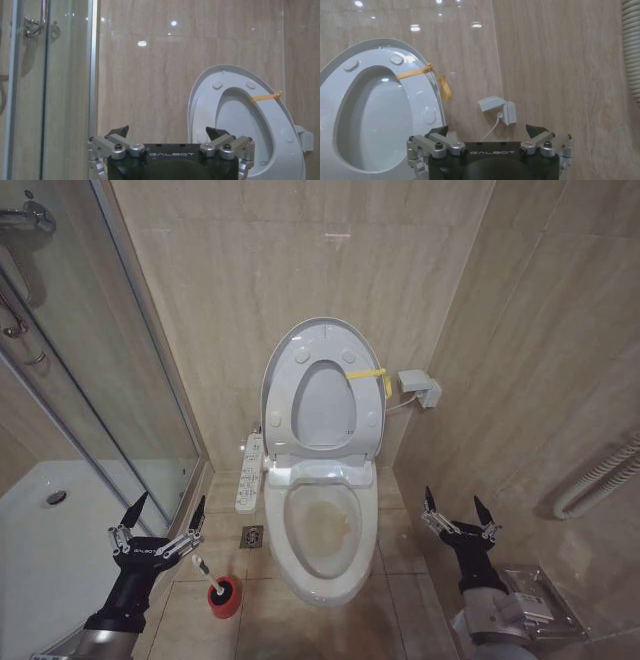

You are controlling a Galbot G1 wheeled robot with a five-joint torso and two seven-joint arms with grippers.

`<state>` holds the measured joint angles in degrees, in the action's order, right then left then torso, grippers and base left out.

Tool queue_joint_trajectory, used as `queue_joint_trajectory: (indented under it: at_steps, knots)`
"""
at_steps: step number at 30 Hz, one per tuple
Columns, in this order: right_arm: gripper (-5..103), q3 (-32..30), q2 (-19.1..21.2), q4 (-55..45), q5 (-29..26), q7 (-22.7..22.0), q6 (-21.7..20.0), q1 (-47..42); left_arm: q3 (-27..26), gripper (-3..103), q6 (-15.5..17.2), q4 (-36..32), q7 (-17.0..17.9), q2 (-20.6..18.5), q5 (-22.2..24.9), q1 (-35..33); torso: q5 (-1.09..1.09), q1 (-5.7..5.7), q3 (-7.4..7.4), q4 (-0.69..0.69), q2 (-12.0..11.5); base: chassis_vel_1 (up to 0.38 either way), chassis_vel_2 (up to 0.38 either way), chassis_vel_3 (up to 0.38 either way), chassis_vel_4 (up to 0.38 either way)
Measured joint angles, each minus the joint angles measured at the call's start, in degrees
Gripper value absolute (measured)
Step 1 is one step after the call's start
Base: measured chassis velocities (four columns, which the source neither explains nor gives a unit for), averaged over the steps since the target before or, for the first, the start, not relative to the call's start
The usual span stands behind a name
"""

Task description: Open the toilet lid, clean the toilet bowl with a toilet brush, close the toilet lid, and flush.

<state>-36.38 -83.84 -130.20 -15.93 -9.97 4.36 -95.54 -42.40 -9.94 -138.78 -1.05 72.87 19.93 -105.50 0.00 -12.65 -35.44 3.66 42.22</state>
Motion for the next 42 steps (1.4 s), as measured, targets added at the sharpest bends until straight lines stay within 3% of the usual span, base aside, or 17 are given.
queue_joint_trajectory:
  at_steps: [22, 26, 27, 32, 33, 36, 37, 40, 42]
  knots:
    - [100, 0.0, 0.0, 0.0, 0.0, 0.0, 0.0, 0.0, 0.2, 100, 0.8, 0.6, 0.2, 0.1, 0.0, 0.8, 0.01, 0.00, 0.00, -0.01, 0.0, 0.000, 0.000, 0.000, 0.000]
    - [100, 0.0, 0.0, 0.0, 0.0, 0.0, 0.0, 0.0, 1.8, 100, 7.6, 5.8, 3.0, 0.7, -0.3, 7.2, 0.00, 0.00, 0.00, 0.00, 0.0, 0.000, 0.000, 0.000, 0.000]
    - [100, 0.0, 0.0, 0.0, 0.0, 0.0, 0.0, 0.0, 1.8, 100, 7.6, 5.8, 3.0, 0.7, -0.3, 7.2, 0.00, 0.00, 0.00, 0.00, 0.0, 0.000, 0.000, 0.000, 0.000]
    - [100, 0.0, 0.0, 0.0, 0.0, 0.0, 0.0, 0.0, 4.3, 100, 17.5, 13.4, 6.9, 1.6, -0.8, 16.5, -0.01, 0.00, 0.00, 0.00, 0.0, 0.000, 0.000, 0.000, 0.000]
    - [100, 0.0, 0.0, 0.0, 0.0, 0.0, 0.0, 0.0, 4.3, 100, 17.5, 13.4, 6.9, 1.6, -0.8, 16.5, -0.01, 0.00, 0.00, 0.00, 0.0, 0.000, 0.000, 0.000, 0.000]
    - [100, 0.0, 0.0, 0.0, 0.0, 0.0, 0.0, 0.0, 5.7, 100, 23.5, 18.0, 9.3, 2.2, -1.1, 22.3, 0.00, 0.00, -0.01, 0.00, 0.0, 0.000, 0.000, 0.000, 0.000]
    - [100, 0.0, 0.0, 0.0, 0.0, 0.0, 0.0, 0.0, 5.7, 100, 23.5, 18.0, 9.3, 2.2, -1.1, 22.3, 0.00, 0.00, -0.01, 0.00, 0.0, 0.000, 0.000, 0.000, 0.000]
    - [100, 0.0, 0.0, 0.0, 0.0, 0.0, 0.0, 0.0, 7.0, 100, 28.5, 21.8, 11.3, 2.6, -1.3, 27.0, -0.01, -0.01, -0.01, 0.03, 0.0, 0.000, 0.000, 0.000, 0.000]
    - [100, 0.0, 0.0, 0.0, 0.0, 0.0, 0.0, 0.0, 7.1, 100, 28.9, 22.0, 11.4, 2.7, -1.4, 27.3, -0.01, -0.01, -0.01, 0.01, 0.0, 0.000, 0.000, 0.000, 0.000]
